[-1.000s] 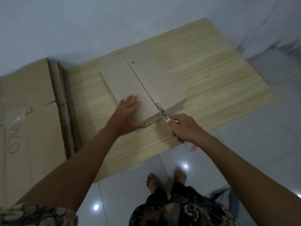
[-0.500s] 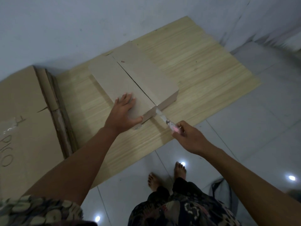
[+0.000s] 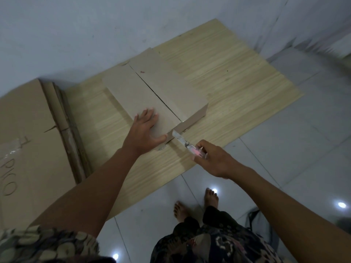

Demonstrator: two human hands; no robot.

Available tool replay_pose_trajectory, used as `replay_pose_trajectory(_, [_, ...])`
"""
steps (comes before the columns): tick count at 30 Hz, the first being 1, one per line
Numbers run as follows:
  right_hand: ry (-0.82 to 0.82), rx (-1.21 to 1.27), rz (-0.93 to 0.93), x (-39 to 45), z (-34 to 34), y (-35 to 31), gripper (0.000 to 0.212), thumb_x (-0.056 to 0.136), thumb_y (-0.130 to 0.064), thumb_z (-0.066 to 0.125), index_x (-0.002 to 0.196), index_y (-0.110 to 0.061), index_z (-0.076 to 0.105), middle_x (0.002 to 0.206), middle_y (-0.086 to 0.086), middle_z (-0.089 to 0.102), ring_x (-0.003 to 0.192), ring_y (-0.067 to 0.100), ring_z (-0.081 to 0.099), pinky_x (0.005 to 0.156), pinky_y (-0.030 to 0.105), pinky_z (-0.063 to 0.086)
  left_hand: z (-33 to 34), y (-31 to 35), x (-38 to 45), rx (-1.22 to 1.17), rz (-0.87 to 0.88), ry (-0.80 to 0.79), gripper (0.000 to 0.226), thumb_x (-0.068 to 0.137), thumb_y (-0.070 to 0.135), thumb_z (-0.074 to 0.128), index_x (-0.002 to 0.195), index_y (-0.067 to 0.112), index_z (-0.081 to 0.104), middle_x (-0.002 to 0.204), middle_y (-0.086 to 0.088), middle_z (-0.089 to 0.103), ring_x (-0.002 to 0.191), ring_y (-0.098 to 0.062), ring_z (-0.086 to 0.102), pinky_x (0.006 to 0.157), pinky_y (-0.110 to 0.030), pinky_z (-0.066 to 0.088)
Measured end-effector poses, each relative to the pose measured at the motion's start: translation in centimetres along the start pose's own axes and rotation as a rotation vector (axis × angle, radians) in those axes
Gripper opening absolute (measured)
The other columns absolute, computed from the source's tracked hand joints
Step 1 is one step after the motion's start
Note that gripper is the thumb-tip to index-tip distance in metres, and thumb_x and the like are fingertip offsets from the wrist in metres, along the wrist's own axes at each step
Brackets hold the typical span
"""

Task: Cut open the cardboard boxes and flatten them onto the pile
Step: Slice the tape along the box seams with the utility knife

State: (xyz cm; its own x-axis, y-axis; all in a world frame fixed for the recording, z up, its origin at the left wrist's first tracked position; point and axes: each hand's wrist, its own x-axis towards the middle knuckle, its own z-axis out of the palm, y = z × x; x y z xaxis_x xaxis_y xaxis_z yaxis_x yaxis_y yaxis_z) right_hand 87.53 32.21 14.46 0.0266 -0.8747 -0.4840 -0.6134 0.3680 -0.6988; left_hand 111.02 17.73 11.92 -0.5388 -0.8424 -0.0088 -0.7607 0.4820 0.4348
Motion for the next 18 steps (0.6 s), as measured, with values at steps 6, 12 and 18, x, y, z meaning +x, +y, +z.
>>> replay_pose_trajectory(6, [-0.017,0.001,-0.004,0.53,0.12,-0.25,0.02,0.097,-0.041,0.062,0.108,-0.03,0.048,0.093,-0.002,0.062,0.071,0.014,0.056,0.067,0.034,0.049,0.19,-0.36,0.05,-0.005,0.007,-0.006,0.101,0.074,0.07,0.048,0.147,0.0,0.047,0.163,-0.015,0.03,0.154,-0.032,0.019,0.124,-0.054,0.009])
replay_pose_trajectory(12, [-0.042,0.036,-0.001,0.69,0.01,-0.15,0.02,0.097,-0.039,0.064,0.108,-0.029,0.051,0.093,-0.006,0.06,0.077,0.014,0.058,0.07,0.031,0.048,0.08,-0.34,0.18,0.011,0.014,-0.027,0.104,0.074,0.071,0.044,0.15,0.0,0.043,0.164,-0.015,0.027,0.155,-0.032,0.016,0.124,-0.052,0.006])
replay_pose_trajectory(18, [-0.05,0.064,0.007,0.62,-0.06,0.14,0.021,0.096,-0.034,0.066,0.111,-0.026,0.054,0.091,-0.007,0.063,0.072,0.013,0.057,0.066,0.029,0.046,0.12,-0.24,0.31,0.006,-0.008,-0.039,0.101,0.077,0.07,0.047,0.15,0.001,0.043,0.165,-0.015,0.026,0.155,-0.031,0.016,0.125,-0.051,0.005])
